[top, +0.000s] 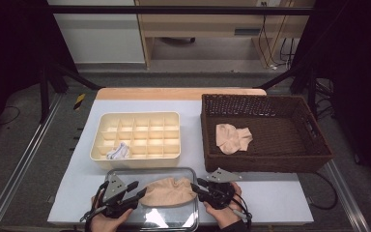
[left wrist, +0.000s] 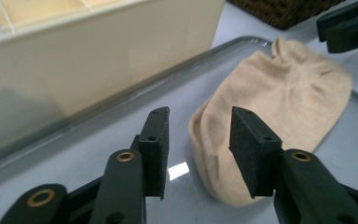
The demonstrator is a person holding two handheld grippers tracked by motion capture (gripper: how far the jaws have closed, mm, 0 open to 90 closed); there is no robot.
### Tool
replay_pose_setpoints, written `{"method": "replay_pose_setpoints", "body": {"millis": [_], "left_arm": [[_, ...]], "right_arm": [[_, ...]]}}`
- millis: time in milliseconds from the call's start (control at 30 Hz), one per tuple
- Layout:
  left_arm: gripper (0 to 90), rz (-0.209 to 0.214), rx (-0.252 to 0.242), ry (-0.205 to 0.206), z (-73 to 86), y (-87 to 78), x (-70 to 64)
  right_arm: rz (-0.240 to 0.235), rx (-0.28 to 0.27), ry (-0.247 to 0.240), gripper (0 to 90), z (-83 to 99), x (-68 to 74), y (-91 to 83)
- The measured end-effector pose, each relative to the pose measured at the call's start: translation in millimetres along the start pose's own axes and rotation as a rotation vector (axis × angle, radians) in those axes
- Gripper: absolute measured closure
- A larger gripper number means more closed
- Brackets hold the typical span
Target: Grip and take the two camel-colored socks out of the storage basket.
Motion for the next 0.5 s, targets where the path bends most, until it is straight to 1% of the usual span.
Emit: {"method": "replay_pose_setpoints", "body": {"millis": [100, 133, 200, 300, 333, 367, 500], "left_arm": [[56.8, 0.014, -0.020, 0.008, -5.9, -3.7, -1.9], [57.1, 0.013, -0.023, 0.013, -8.1, -4.7, -2.9], [58.4, 0.026, -0.029, 0.011, -12.7, -5.3, -5.9], [62.6, 0.033, -0.025, 0.033, -19.6, -1.8, -13.4], [64.8, 0.033, -0.025, 0.033, -19.6, -1.8, -13.4], [65.5, 0.034, -0.025, 0.044, -22.4, 1.2, -18.3], [68.8, 0.057, -0.013, 0.057, -25.9, 11.5, -30.0]], "right_arm": [[0.008, -0.010, 0.000, 64.6, 2.4, -2.9, -6.0], [0.011, -0.016, -0.001, 63.9, 3.0, -3.8, -7.8], [0.018, -0.027, 0.002, 63.6, 4.2, -5.0, -12.1], [0.026, -0.038, 0.010, 63.7, 6.7, -6.5, -17.4], [0.026, -0.038, 0.010, 63.7, 6.7, -6.5, -17.4], [0.024, -0.034, 0.025, 62.6, 9.0, -7.5, -19.4], [0.020, -0.024, 0.033, 60.7, 13.2, -7.4, -19.8]]}}
Point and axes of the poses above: each handheld gripper's, and its own axes: y roughly forward along the jaws, z roughly out of its underside, x roughly to its left, the point moved 2 cm from there along y, roughly forward along the jaws, and after that the axes turned 10 degrees about -y, right-handed, at the moved point
